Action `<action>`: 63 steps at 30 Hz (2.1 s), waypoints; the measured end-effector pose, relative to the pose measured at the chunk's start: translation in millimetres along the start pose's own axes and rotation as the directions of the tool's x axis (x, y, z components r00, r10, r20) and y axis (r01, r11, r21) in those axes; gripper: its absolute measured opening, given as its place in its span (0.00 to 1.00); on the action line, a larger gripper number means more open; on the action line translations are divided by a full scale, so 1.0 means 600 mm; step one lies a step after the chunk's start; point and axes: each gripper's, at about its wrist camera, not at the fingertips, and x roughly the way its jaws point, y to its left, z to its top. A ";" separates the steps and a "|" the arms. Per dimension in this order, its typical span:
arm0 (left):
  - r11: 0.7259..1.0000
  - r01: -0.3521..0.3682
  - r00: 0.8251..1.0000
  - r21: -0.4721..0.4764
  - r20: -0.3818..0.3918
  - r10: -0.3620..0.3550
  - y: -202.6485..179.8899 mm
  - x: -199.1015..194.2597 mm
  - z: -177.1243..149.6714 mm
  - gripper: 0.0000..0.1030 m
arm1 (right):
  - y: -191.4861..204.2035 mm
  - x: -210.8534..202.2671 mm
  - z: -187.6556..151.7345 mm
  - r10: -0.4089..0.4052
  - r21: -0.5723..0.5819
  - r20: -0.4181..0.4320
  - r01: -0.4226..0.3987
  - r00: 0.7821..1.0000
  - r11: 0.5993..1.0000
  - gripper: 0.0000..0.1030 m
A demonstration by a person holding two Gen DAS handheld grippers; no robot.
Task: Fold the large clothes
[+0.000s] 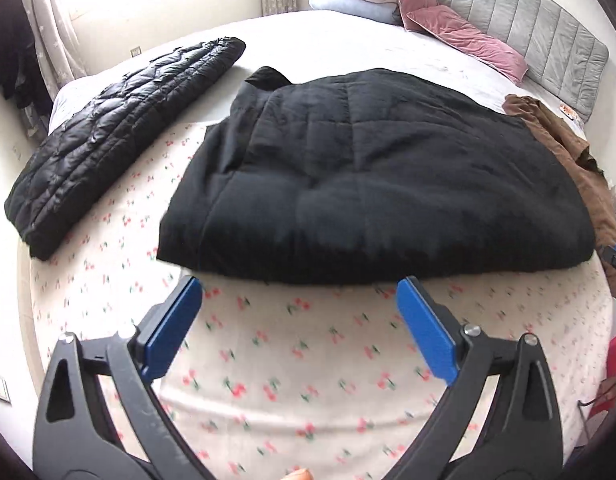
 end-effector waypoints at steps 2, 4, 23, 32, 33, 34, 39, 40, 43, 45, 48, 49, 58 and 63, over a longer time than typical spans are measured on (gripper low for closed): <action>1.000 0.011 1.000 -0.010 -0.016 -0.011 -0.025 -0.038 -0.029 0.97 | 0.024 -0.037 -0.017 0.017 0.008 0.010 -0.017 1.000 1.000 0.81; 0.999 0.032 0.999 -0.010 -0.038 -0.032 -0.046 -0.071 -0.059 0.99 | 0.050 -0.073 -0.035 0.022 0.005 0.023 -0.022 0.999 1.000 0.87; 0.999 -0.033 0.996 -0.035 -0.084 0.030 -0.128 -0.075 -0.134 0.99 | 0.149 -0.099 -0.104 0.063 -0.049 -0.003 -0.063 0.998 0.997 0.93; 0.998 -0.064 0.997 -0.001 -0.038 0.064 -0.141 -0.095 -0.135 0.99 | 0.157 -0.100 -0.108 0.047 -0.069 0.005 -0.046 0.999 0.997 0.94; 0.998 -0.065 0.997 0.003 -0.036 0.065 -0.142 -0.096 -0.136 0.99 | 0.158 -0.099 -0.108 0.046 -0.070 0.006 -0.045 0.999 0.997 0.94; 0.998 -0.068 0.997 0.007 -0.036 0.068 -0.143 -0.096 -0.136 0.99 | 0.158 -0.099 -0.108 0.048 -0.072 0.004 -0.047 0.999 0.996 0.94; 0.997 -0.076 0.997 0.012 -0.028 0.076 -0.144 -0.099 -0.136 0.99 | 0.162 -0.097 -0.109 0.045 -0.079 0.000 -0.045 0.999 0.996 0.94; 0.997 -0.077 0.997 0.014 -0.026 0.078 -0.145 -0.100 -0.136 0.99 | 0.163 -0.096 -0.109 0.045 -0.082 0.000 -0.045 0.999 0.996 0.93; 0.997 -0.073 0.997 0.021 -0.024 0.074 -0.147 -0.101 -0.137 0.99 | 0.167 -0.094 -0.111 0.046 -0.089 -0.004 -0.046 0.999 0.995 0.93; 0.997 -0.074 0.997 0.026 -0.024 0.074 -0.149 -0.101 -0.138 0.99 | 0.168 -0.095 -0.111 0.047 -0.091 -0.002 -0.047 0.999 0.995 0.93; 0.996 -0.077 0.997 0.034 -0.023 0.077 -0.152 -0.101 -0.139 0.99 | 0.168 -0.095 -0.111 0.047 -0.093 -0.001 -0.047 0.999 0.995 0.94; 0.996 -0.077 0.997 0.035 -0.023 0.078 -0.154 -0.101 -0.140 0.99 | 0.169 -0.095 -0.111 0.047 -0.094 -0.002 -0.047 0.999 0.994 0.93; 0.996 -0.081 0.996 0.040 -0.018 0.082 -0.158 -0.104 -0.141 0.99 | 0.168 -0.095 -0.112 0.047 -0.095 -0.004 -0.047 0.999 0.994 0.94; 0.996 -0.081 0.997 0.043 -0.015 0.081 -0.159 -0.105 -0.141 0.99 | 0.168 -0.095 -0.112 0.046 -0.095 -0.004 -0.046 0.999 0.994 0.93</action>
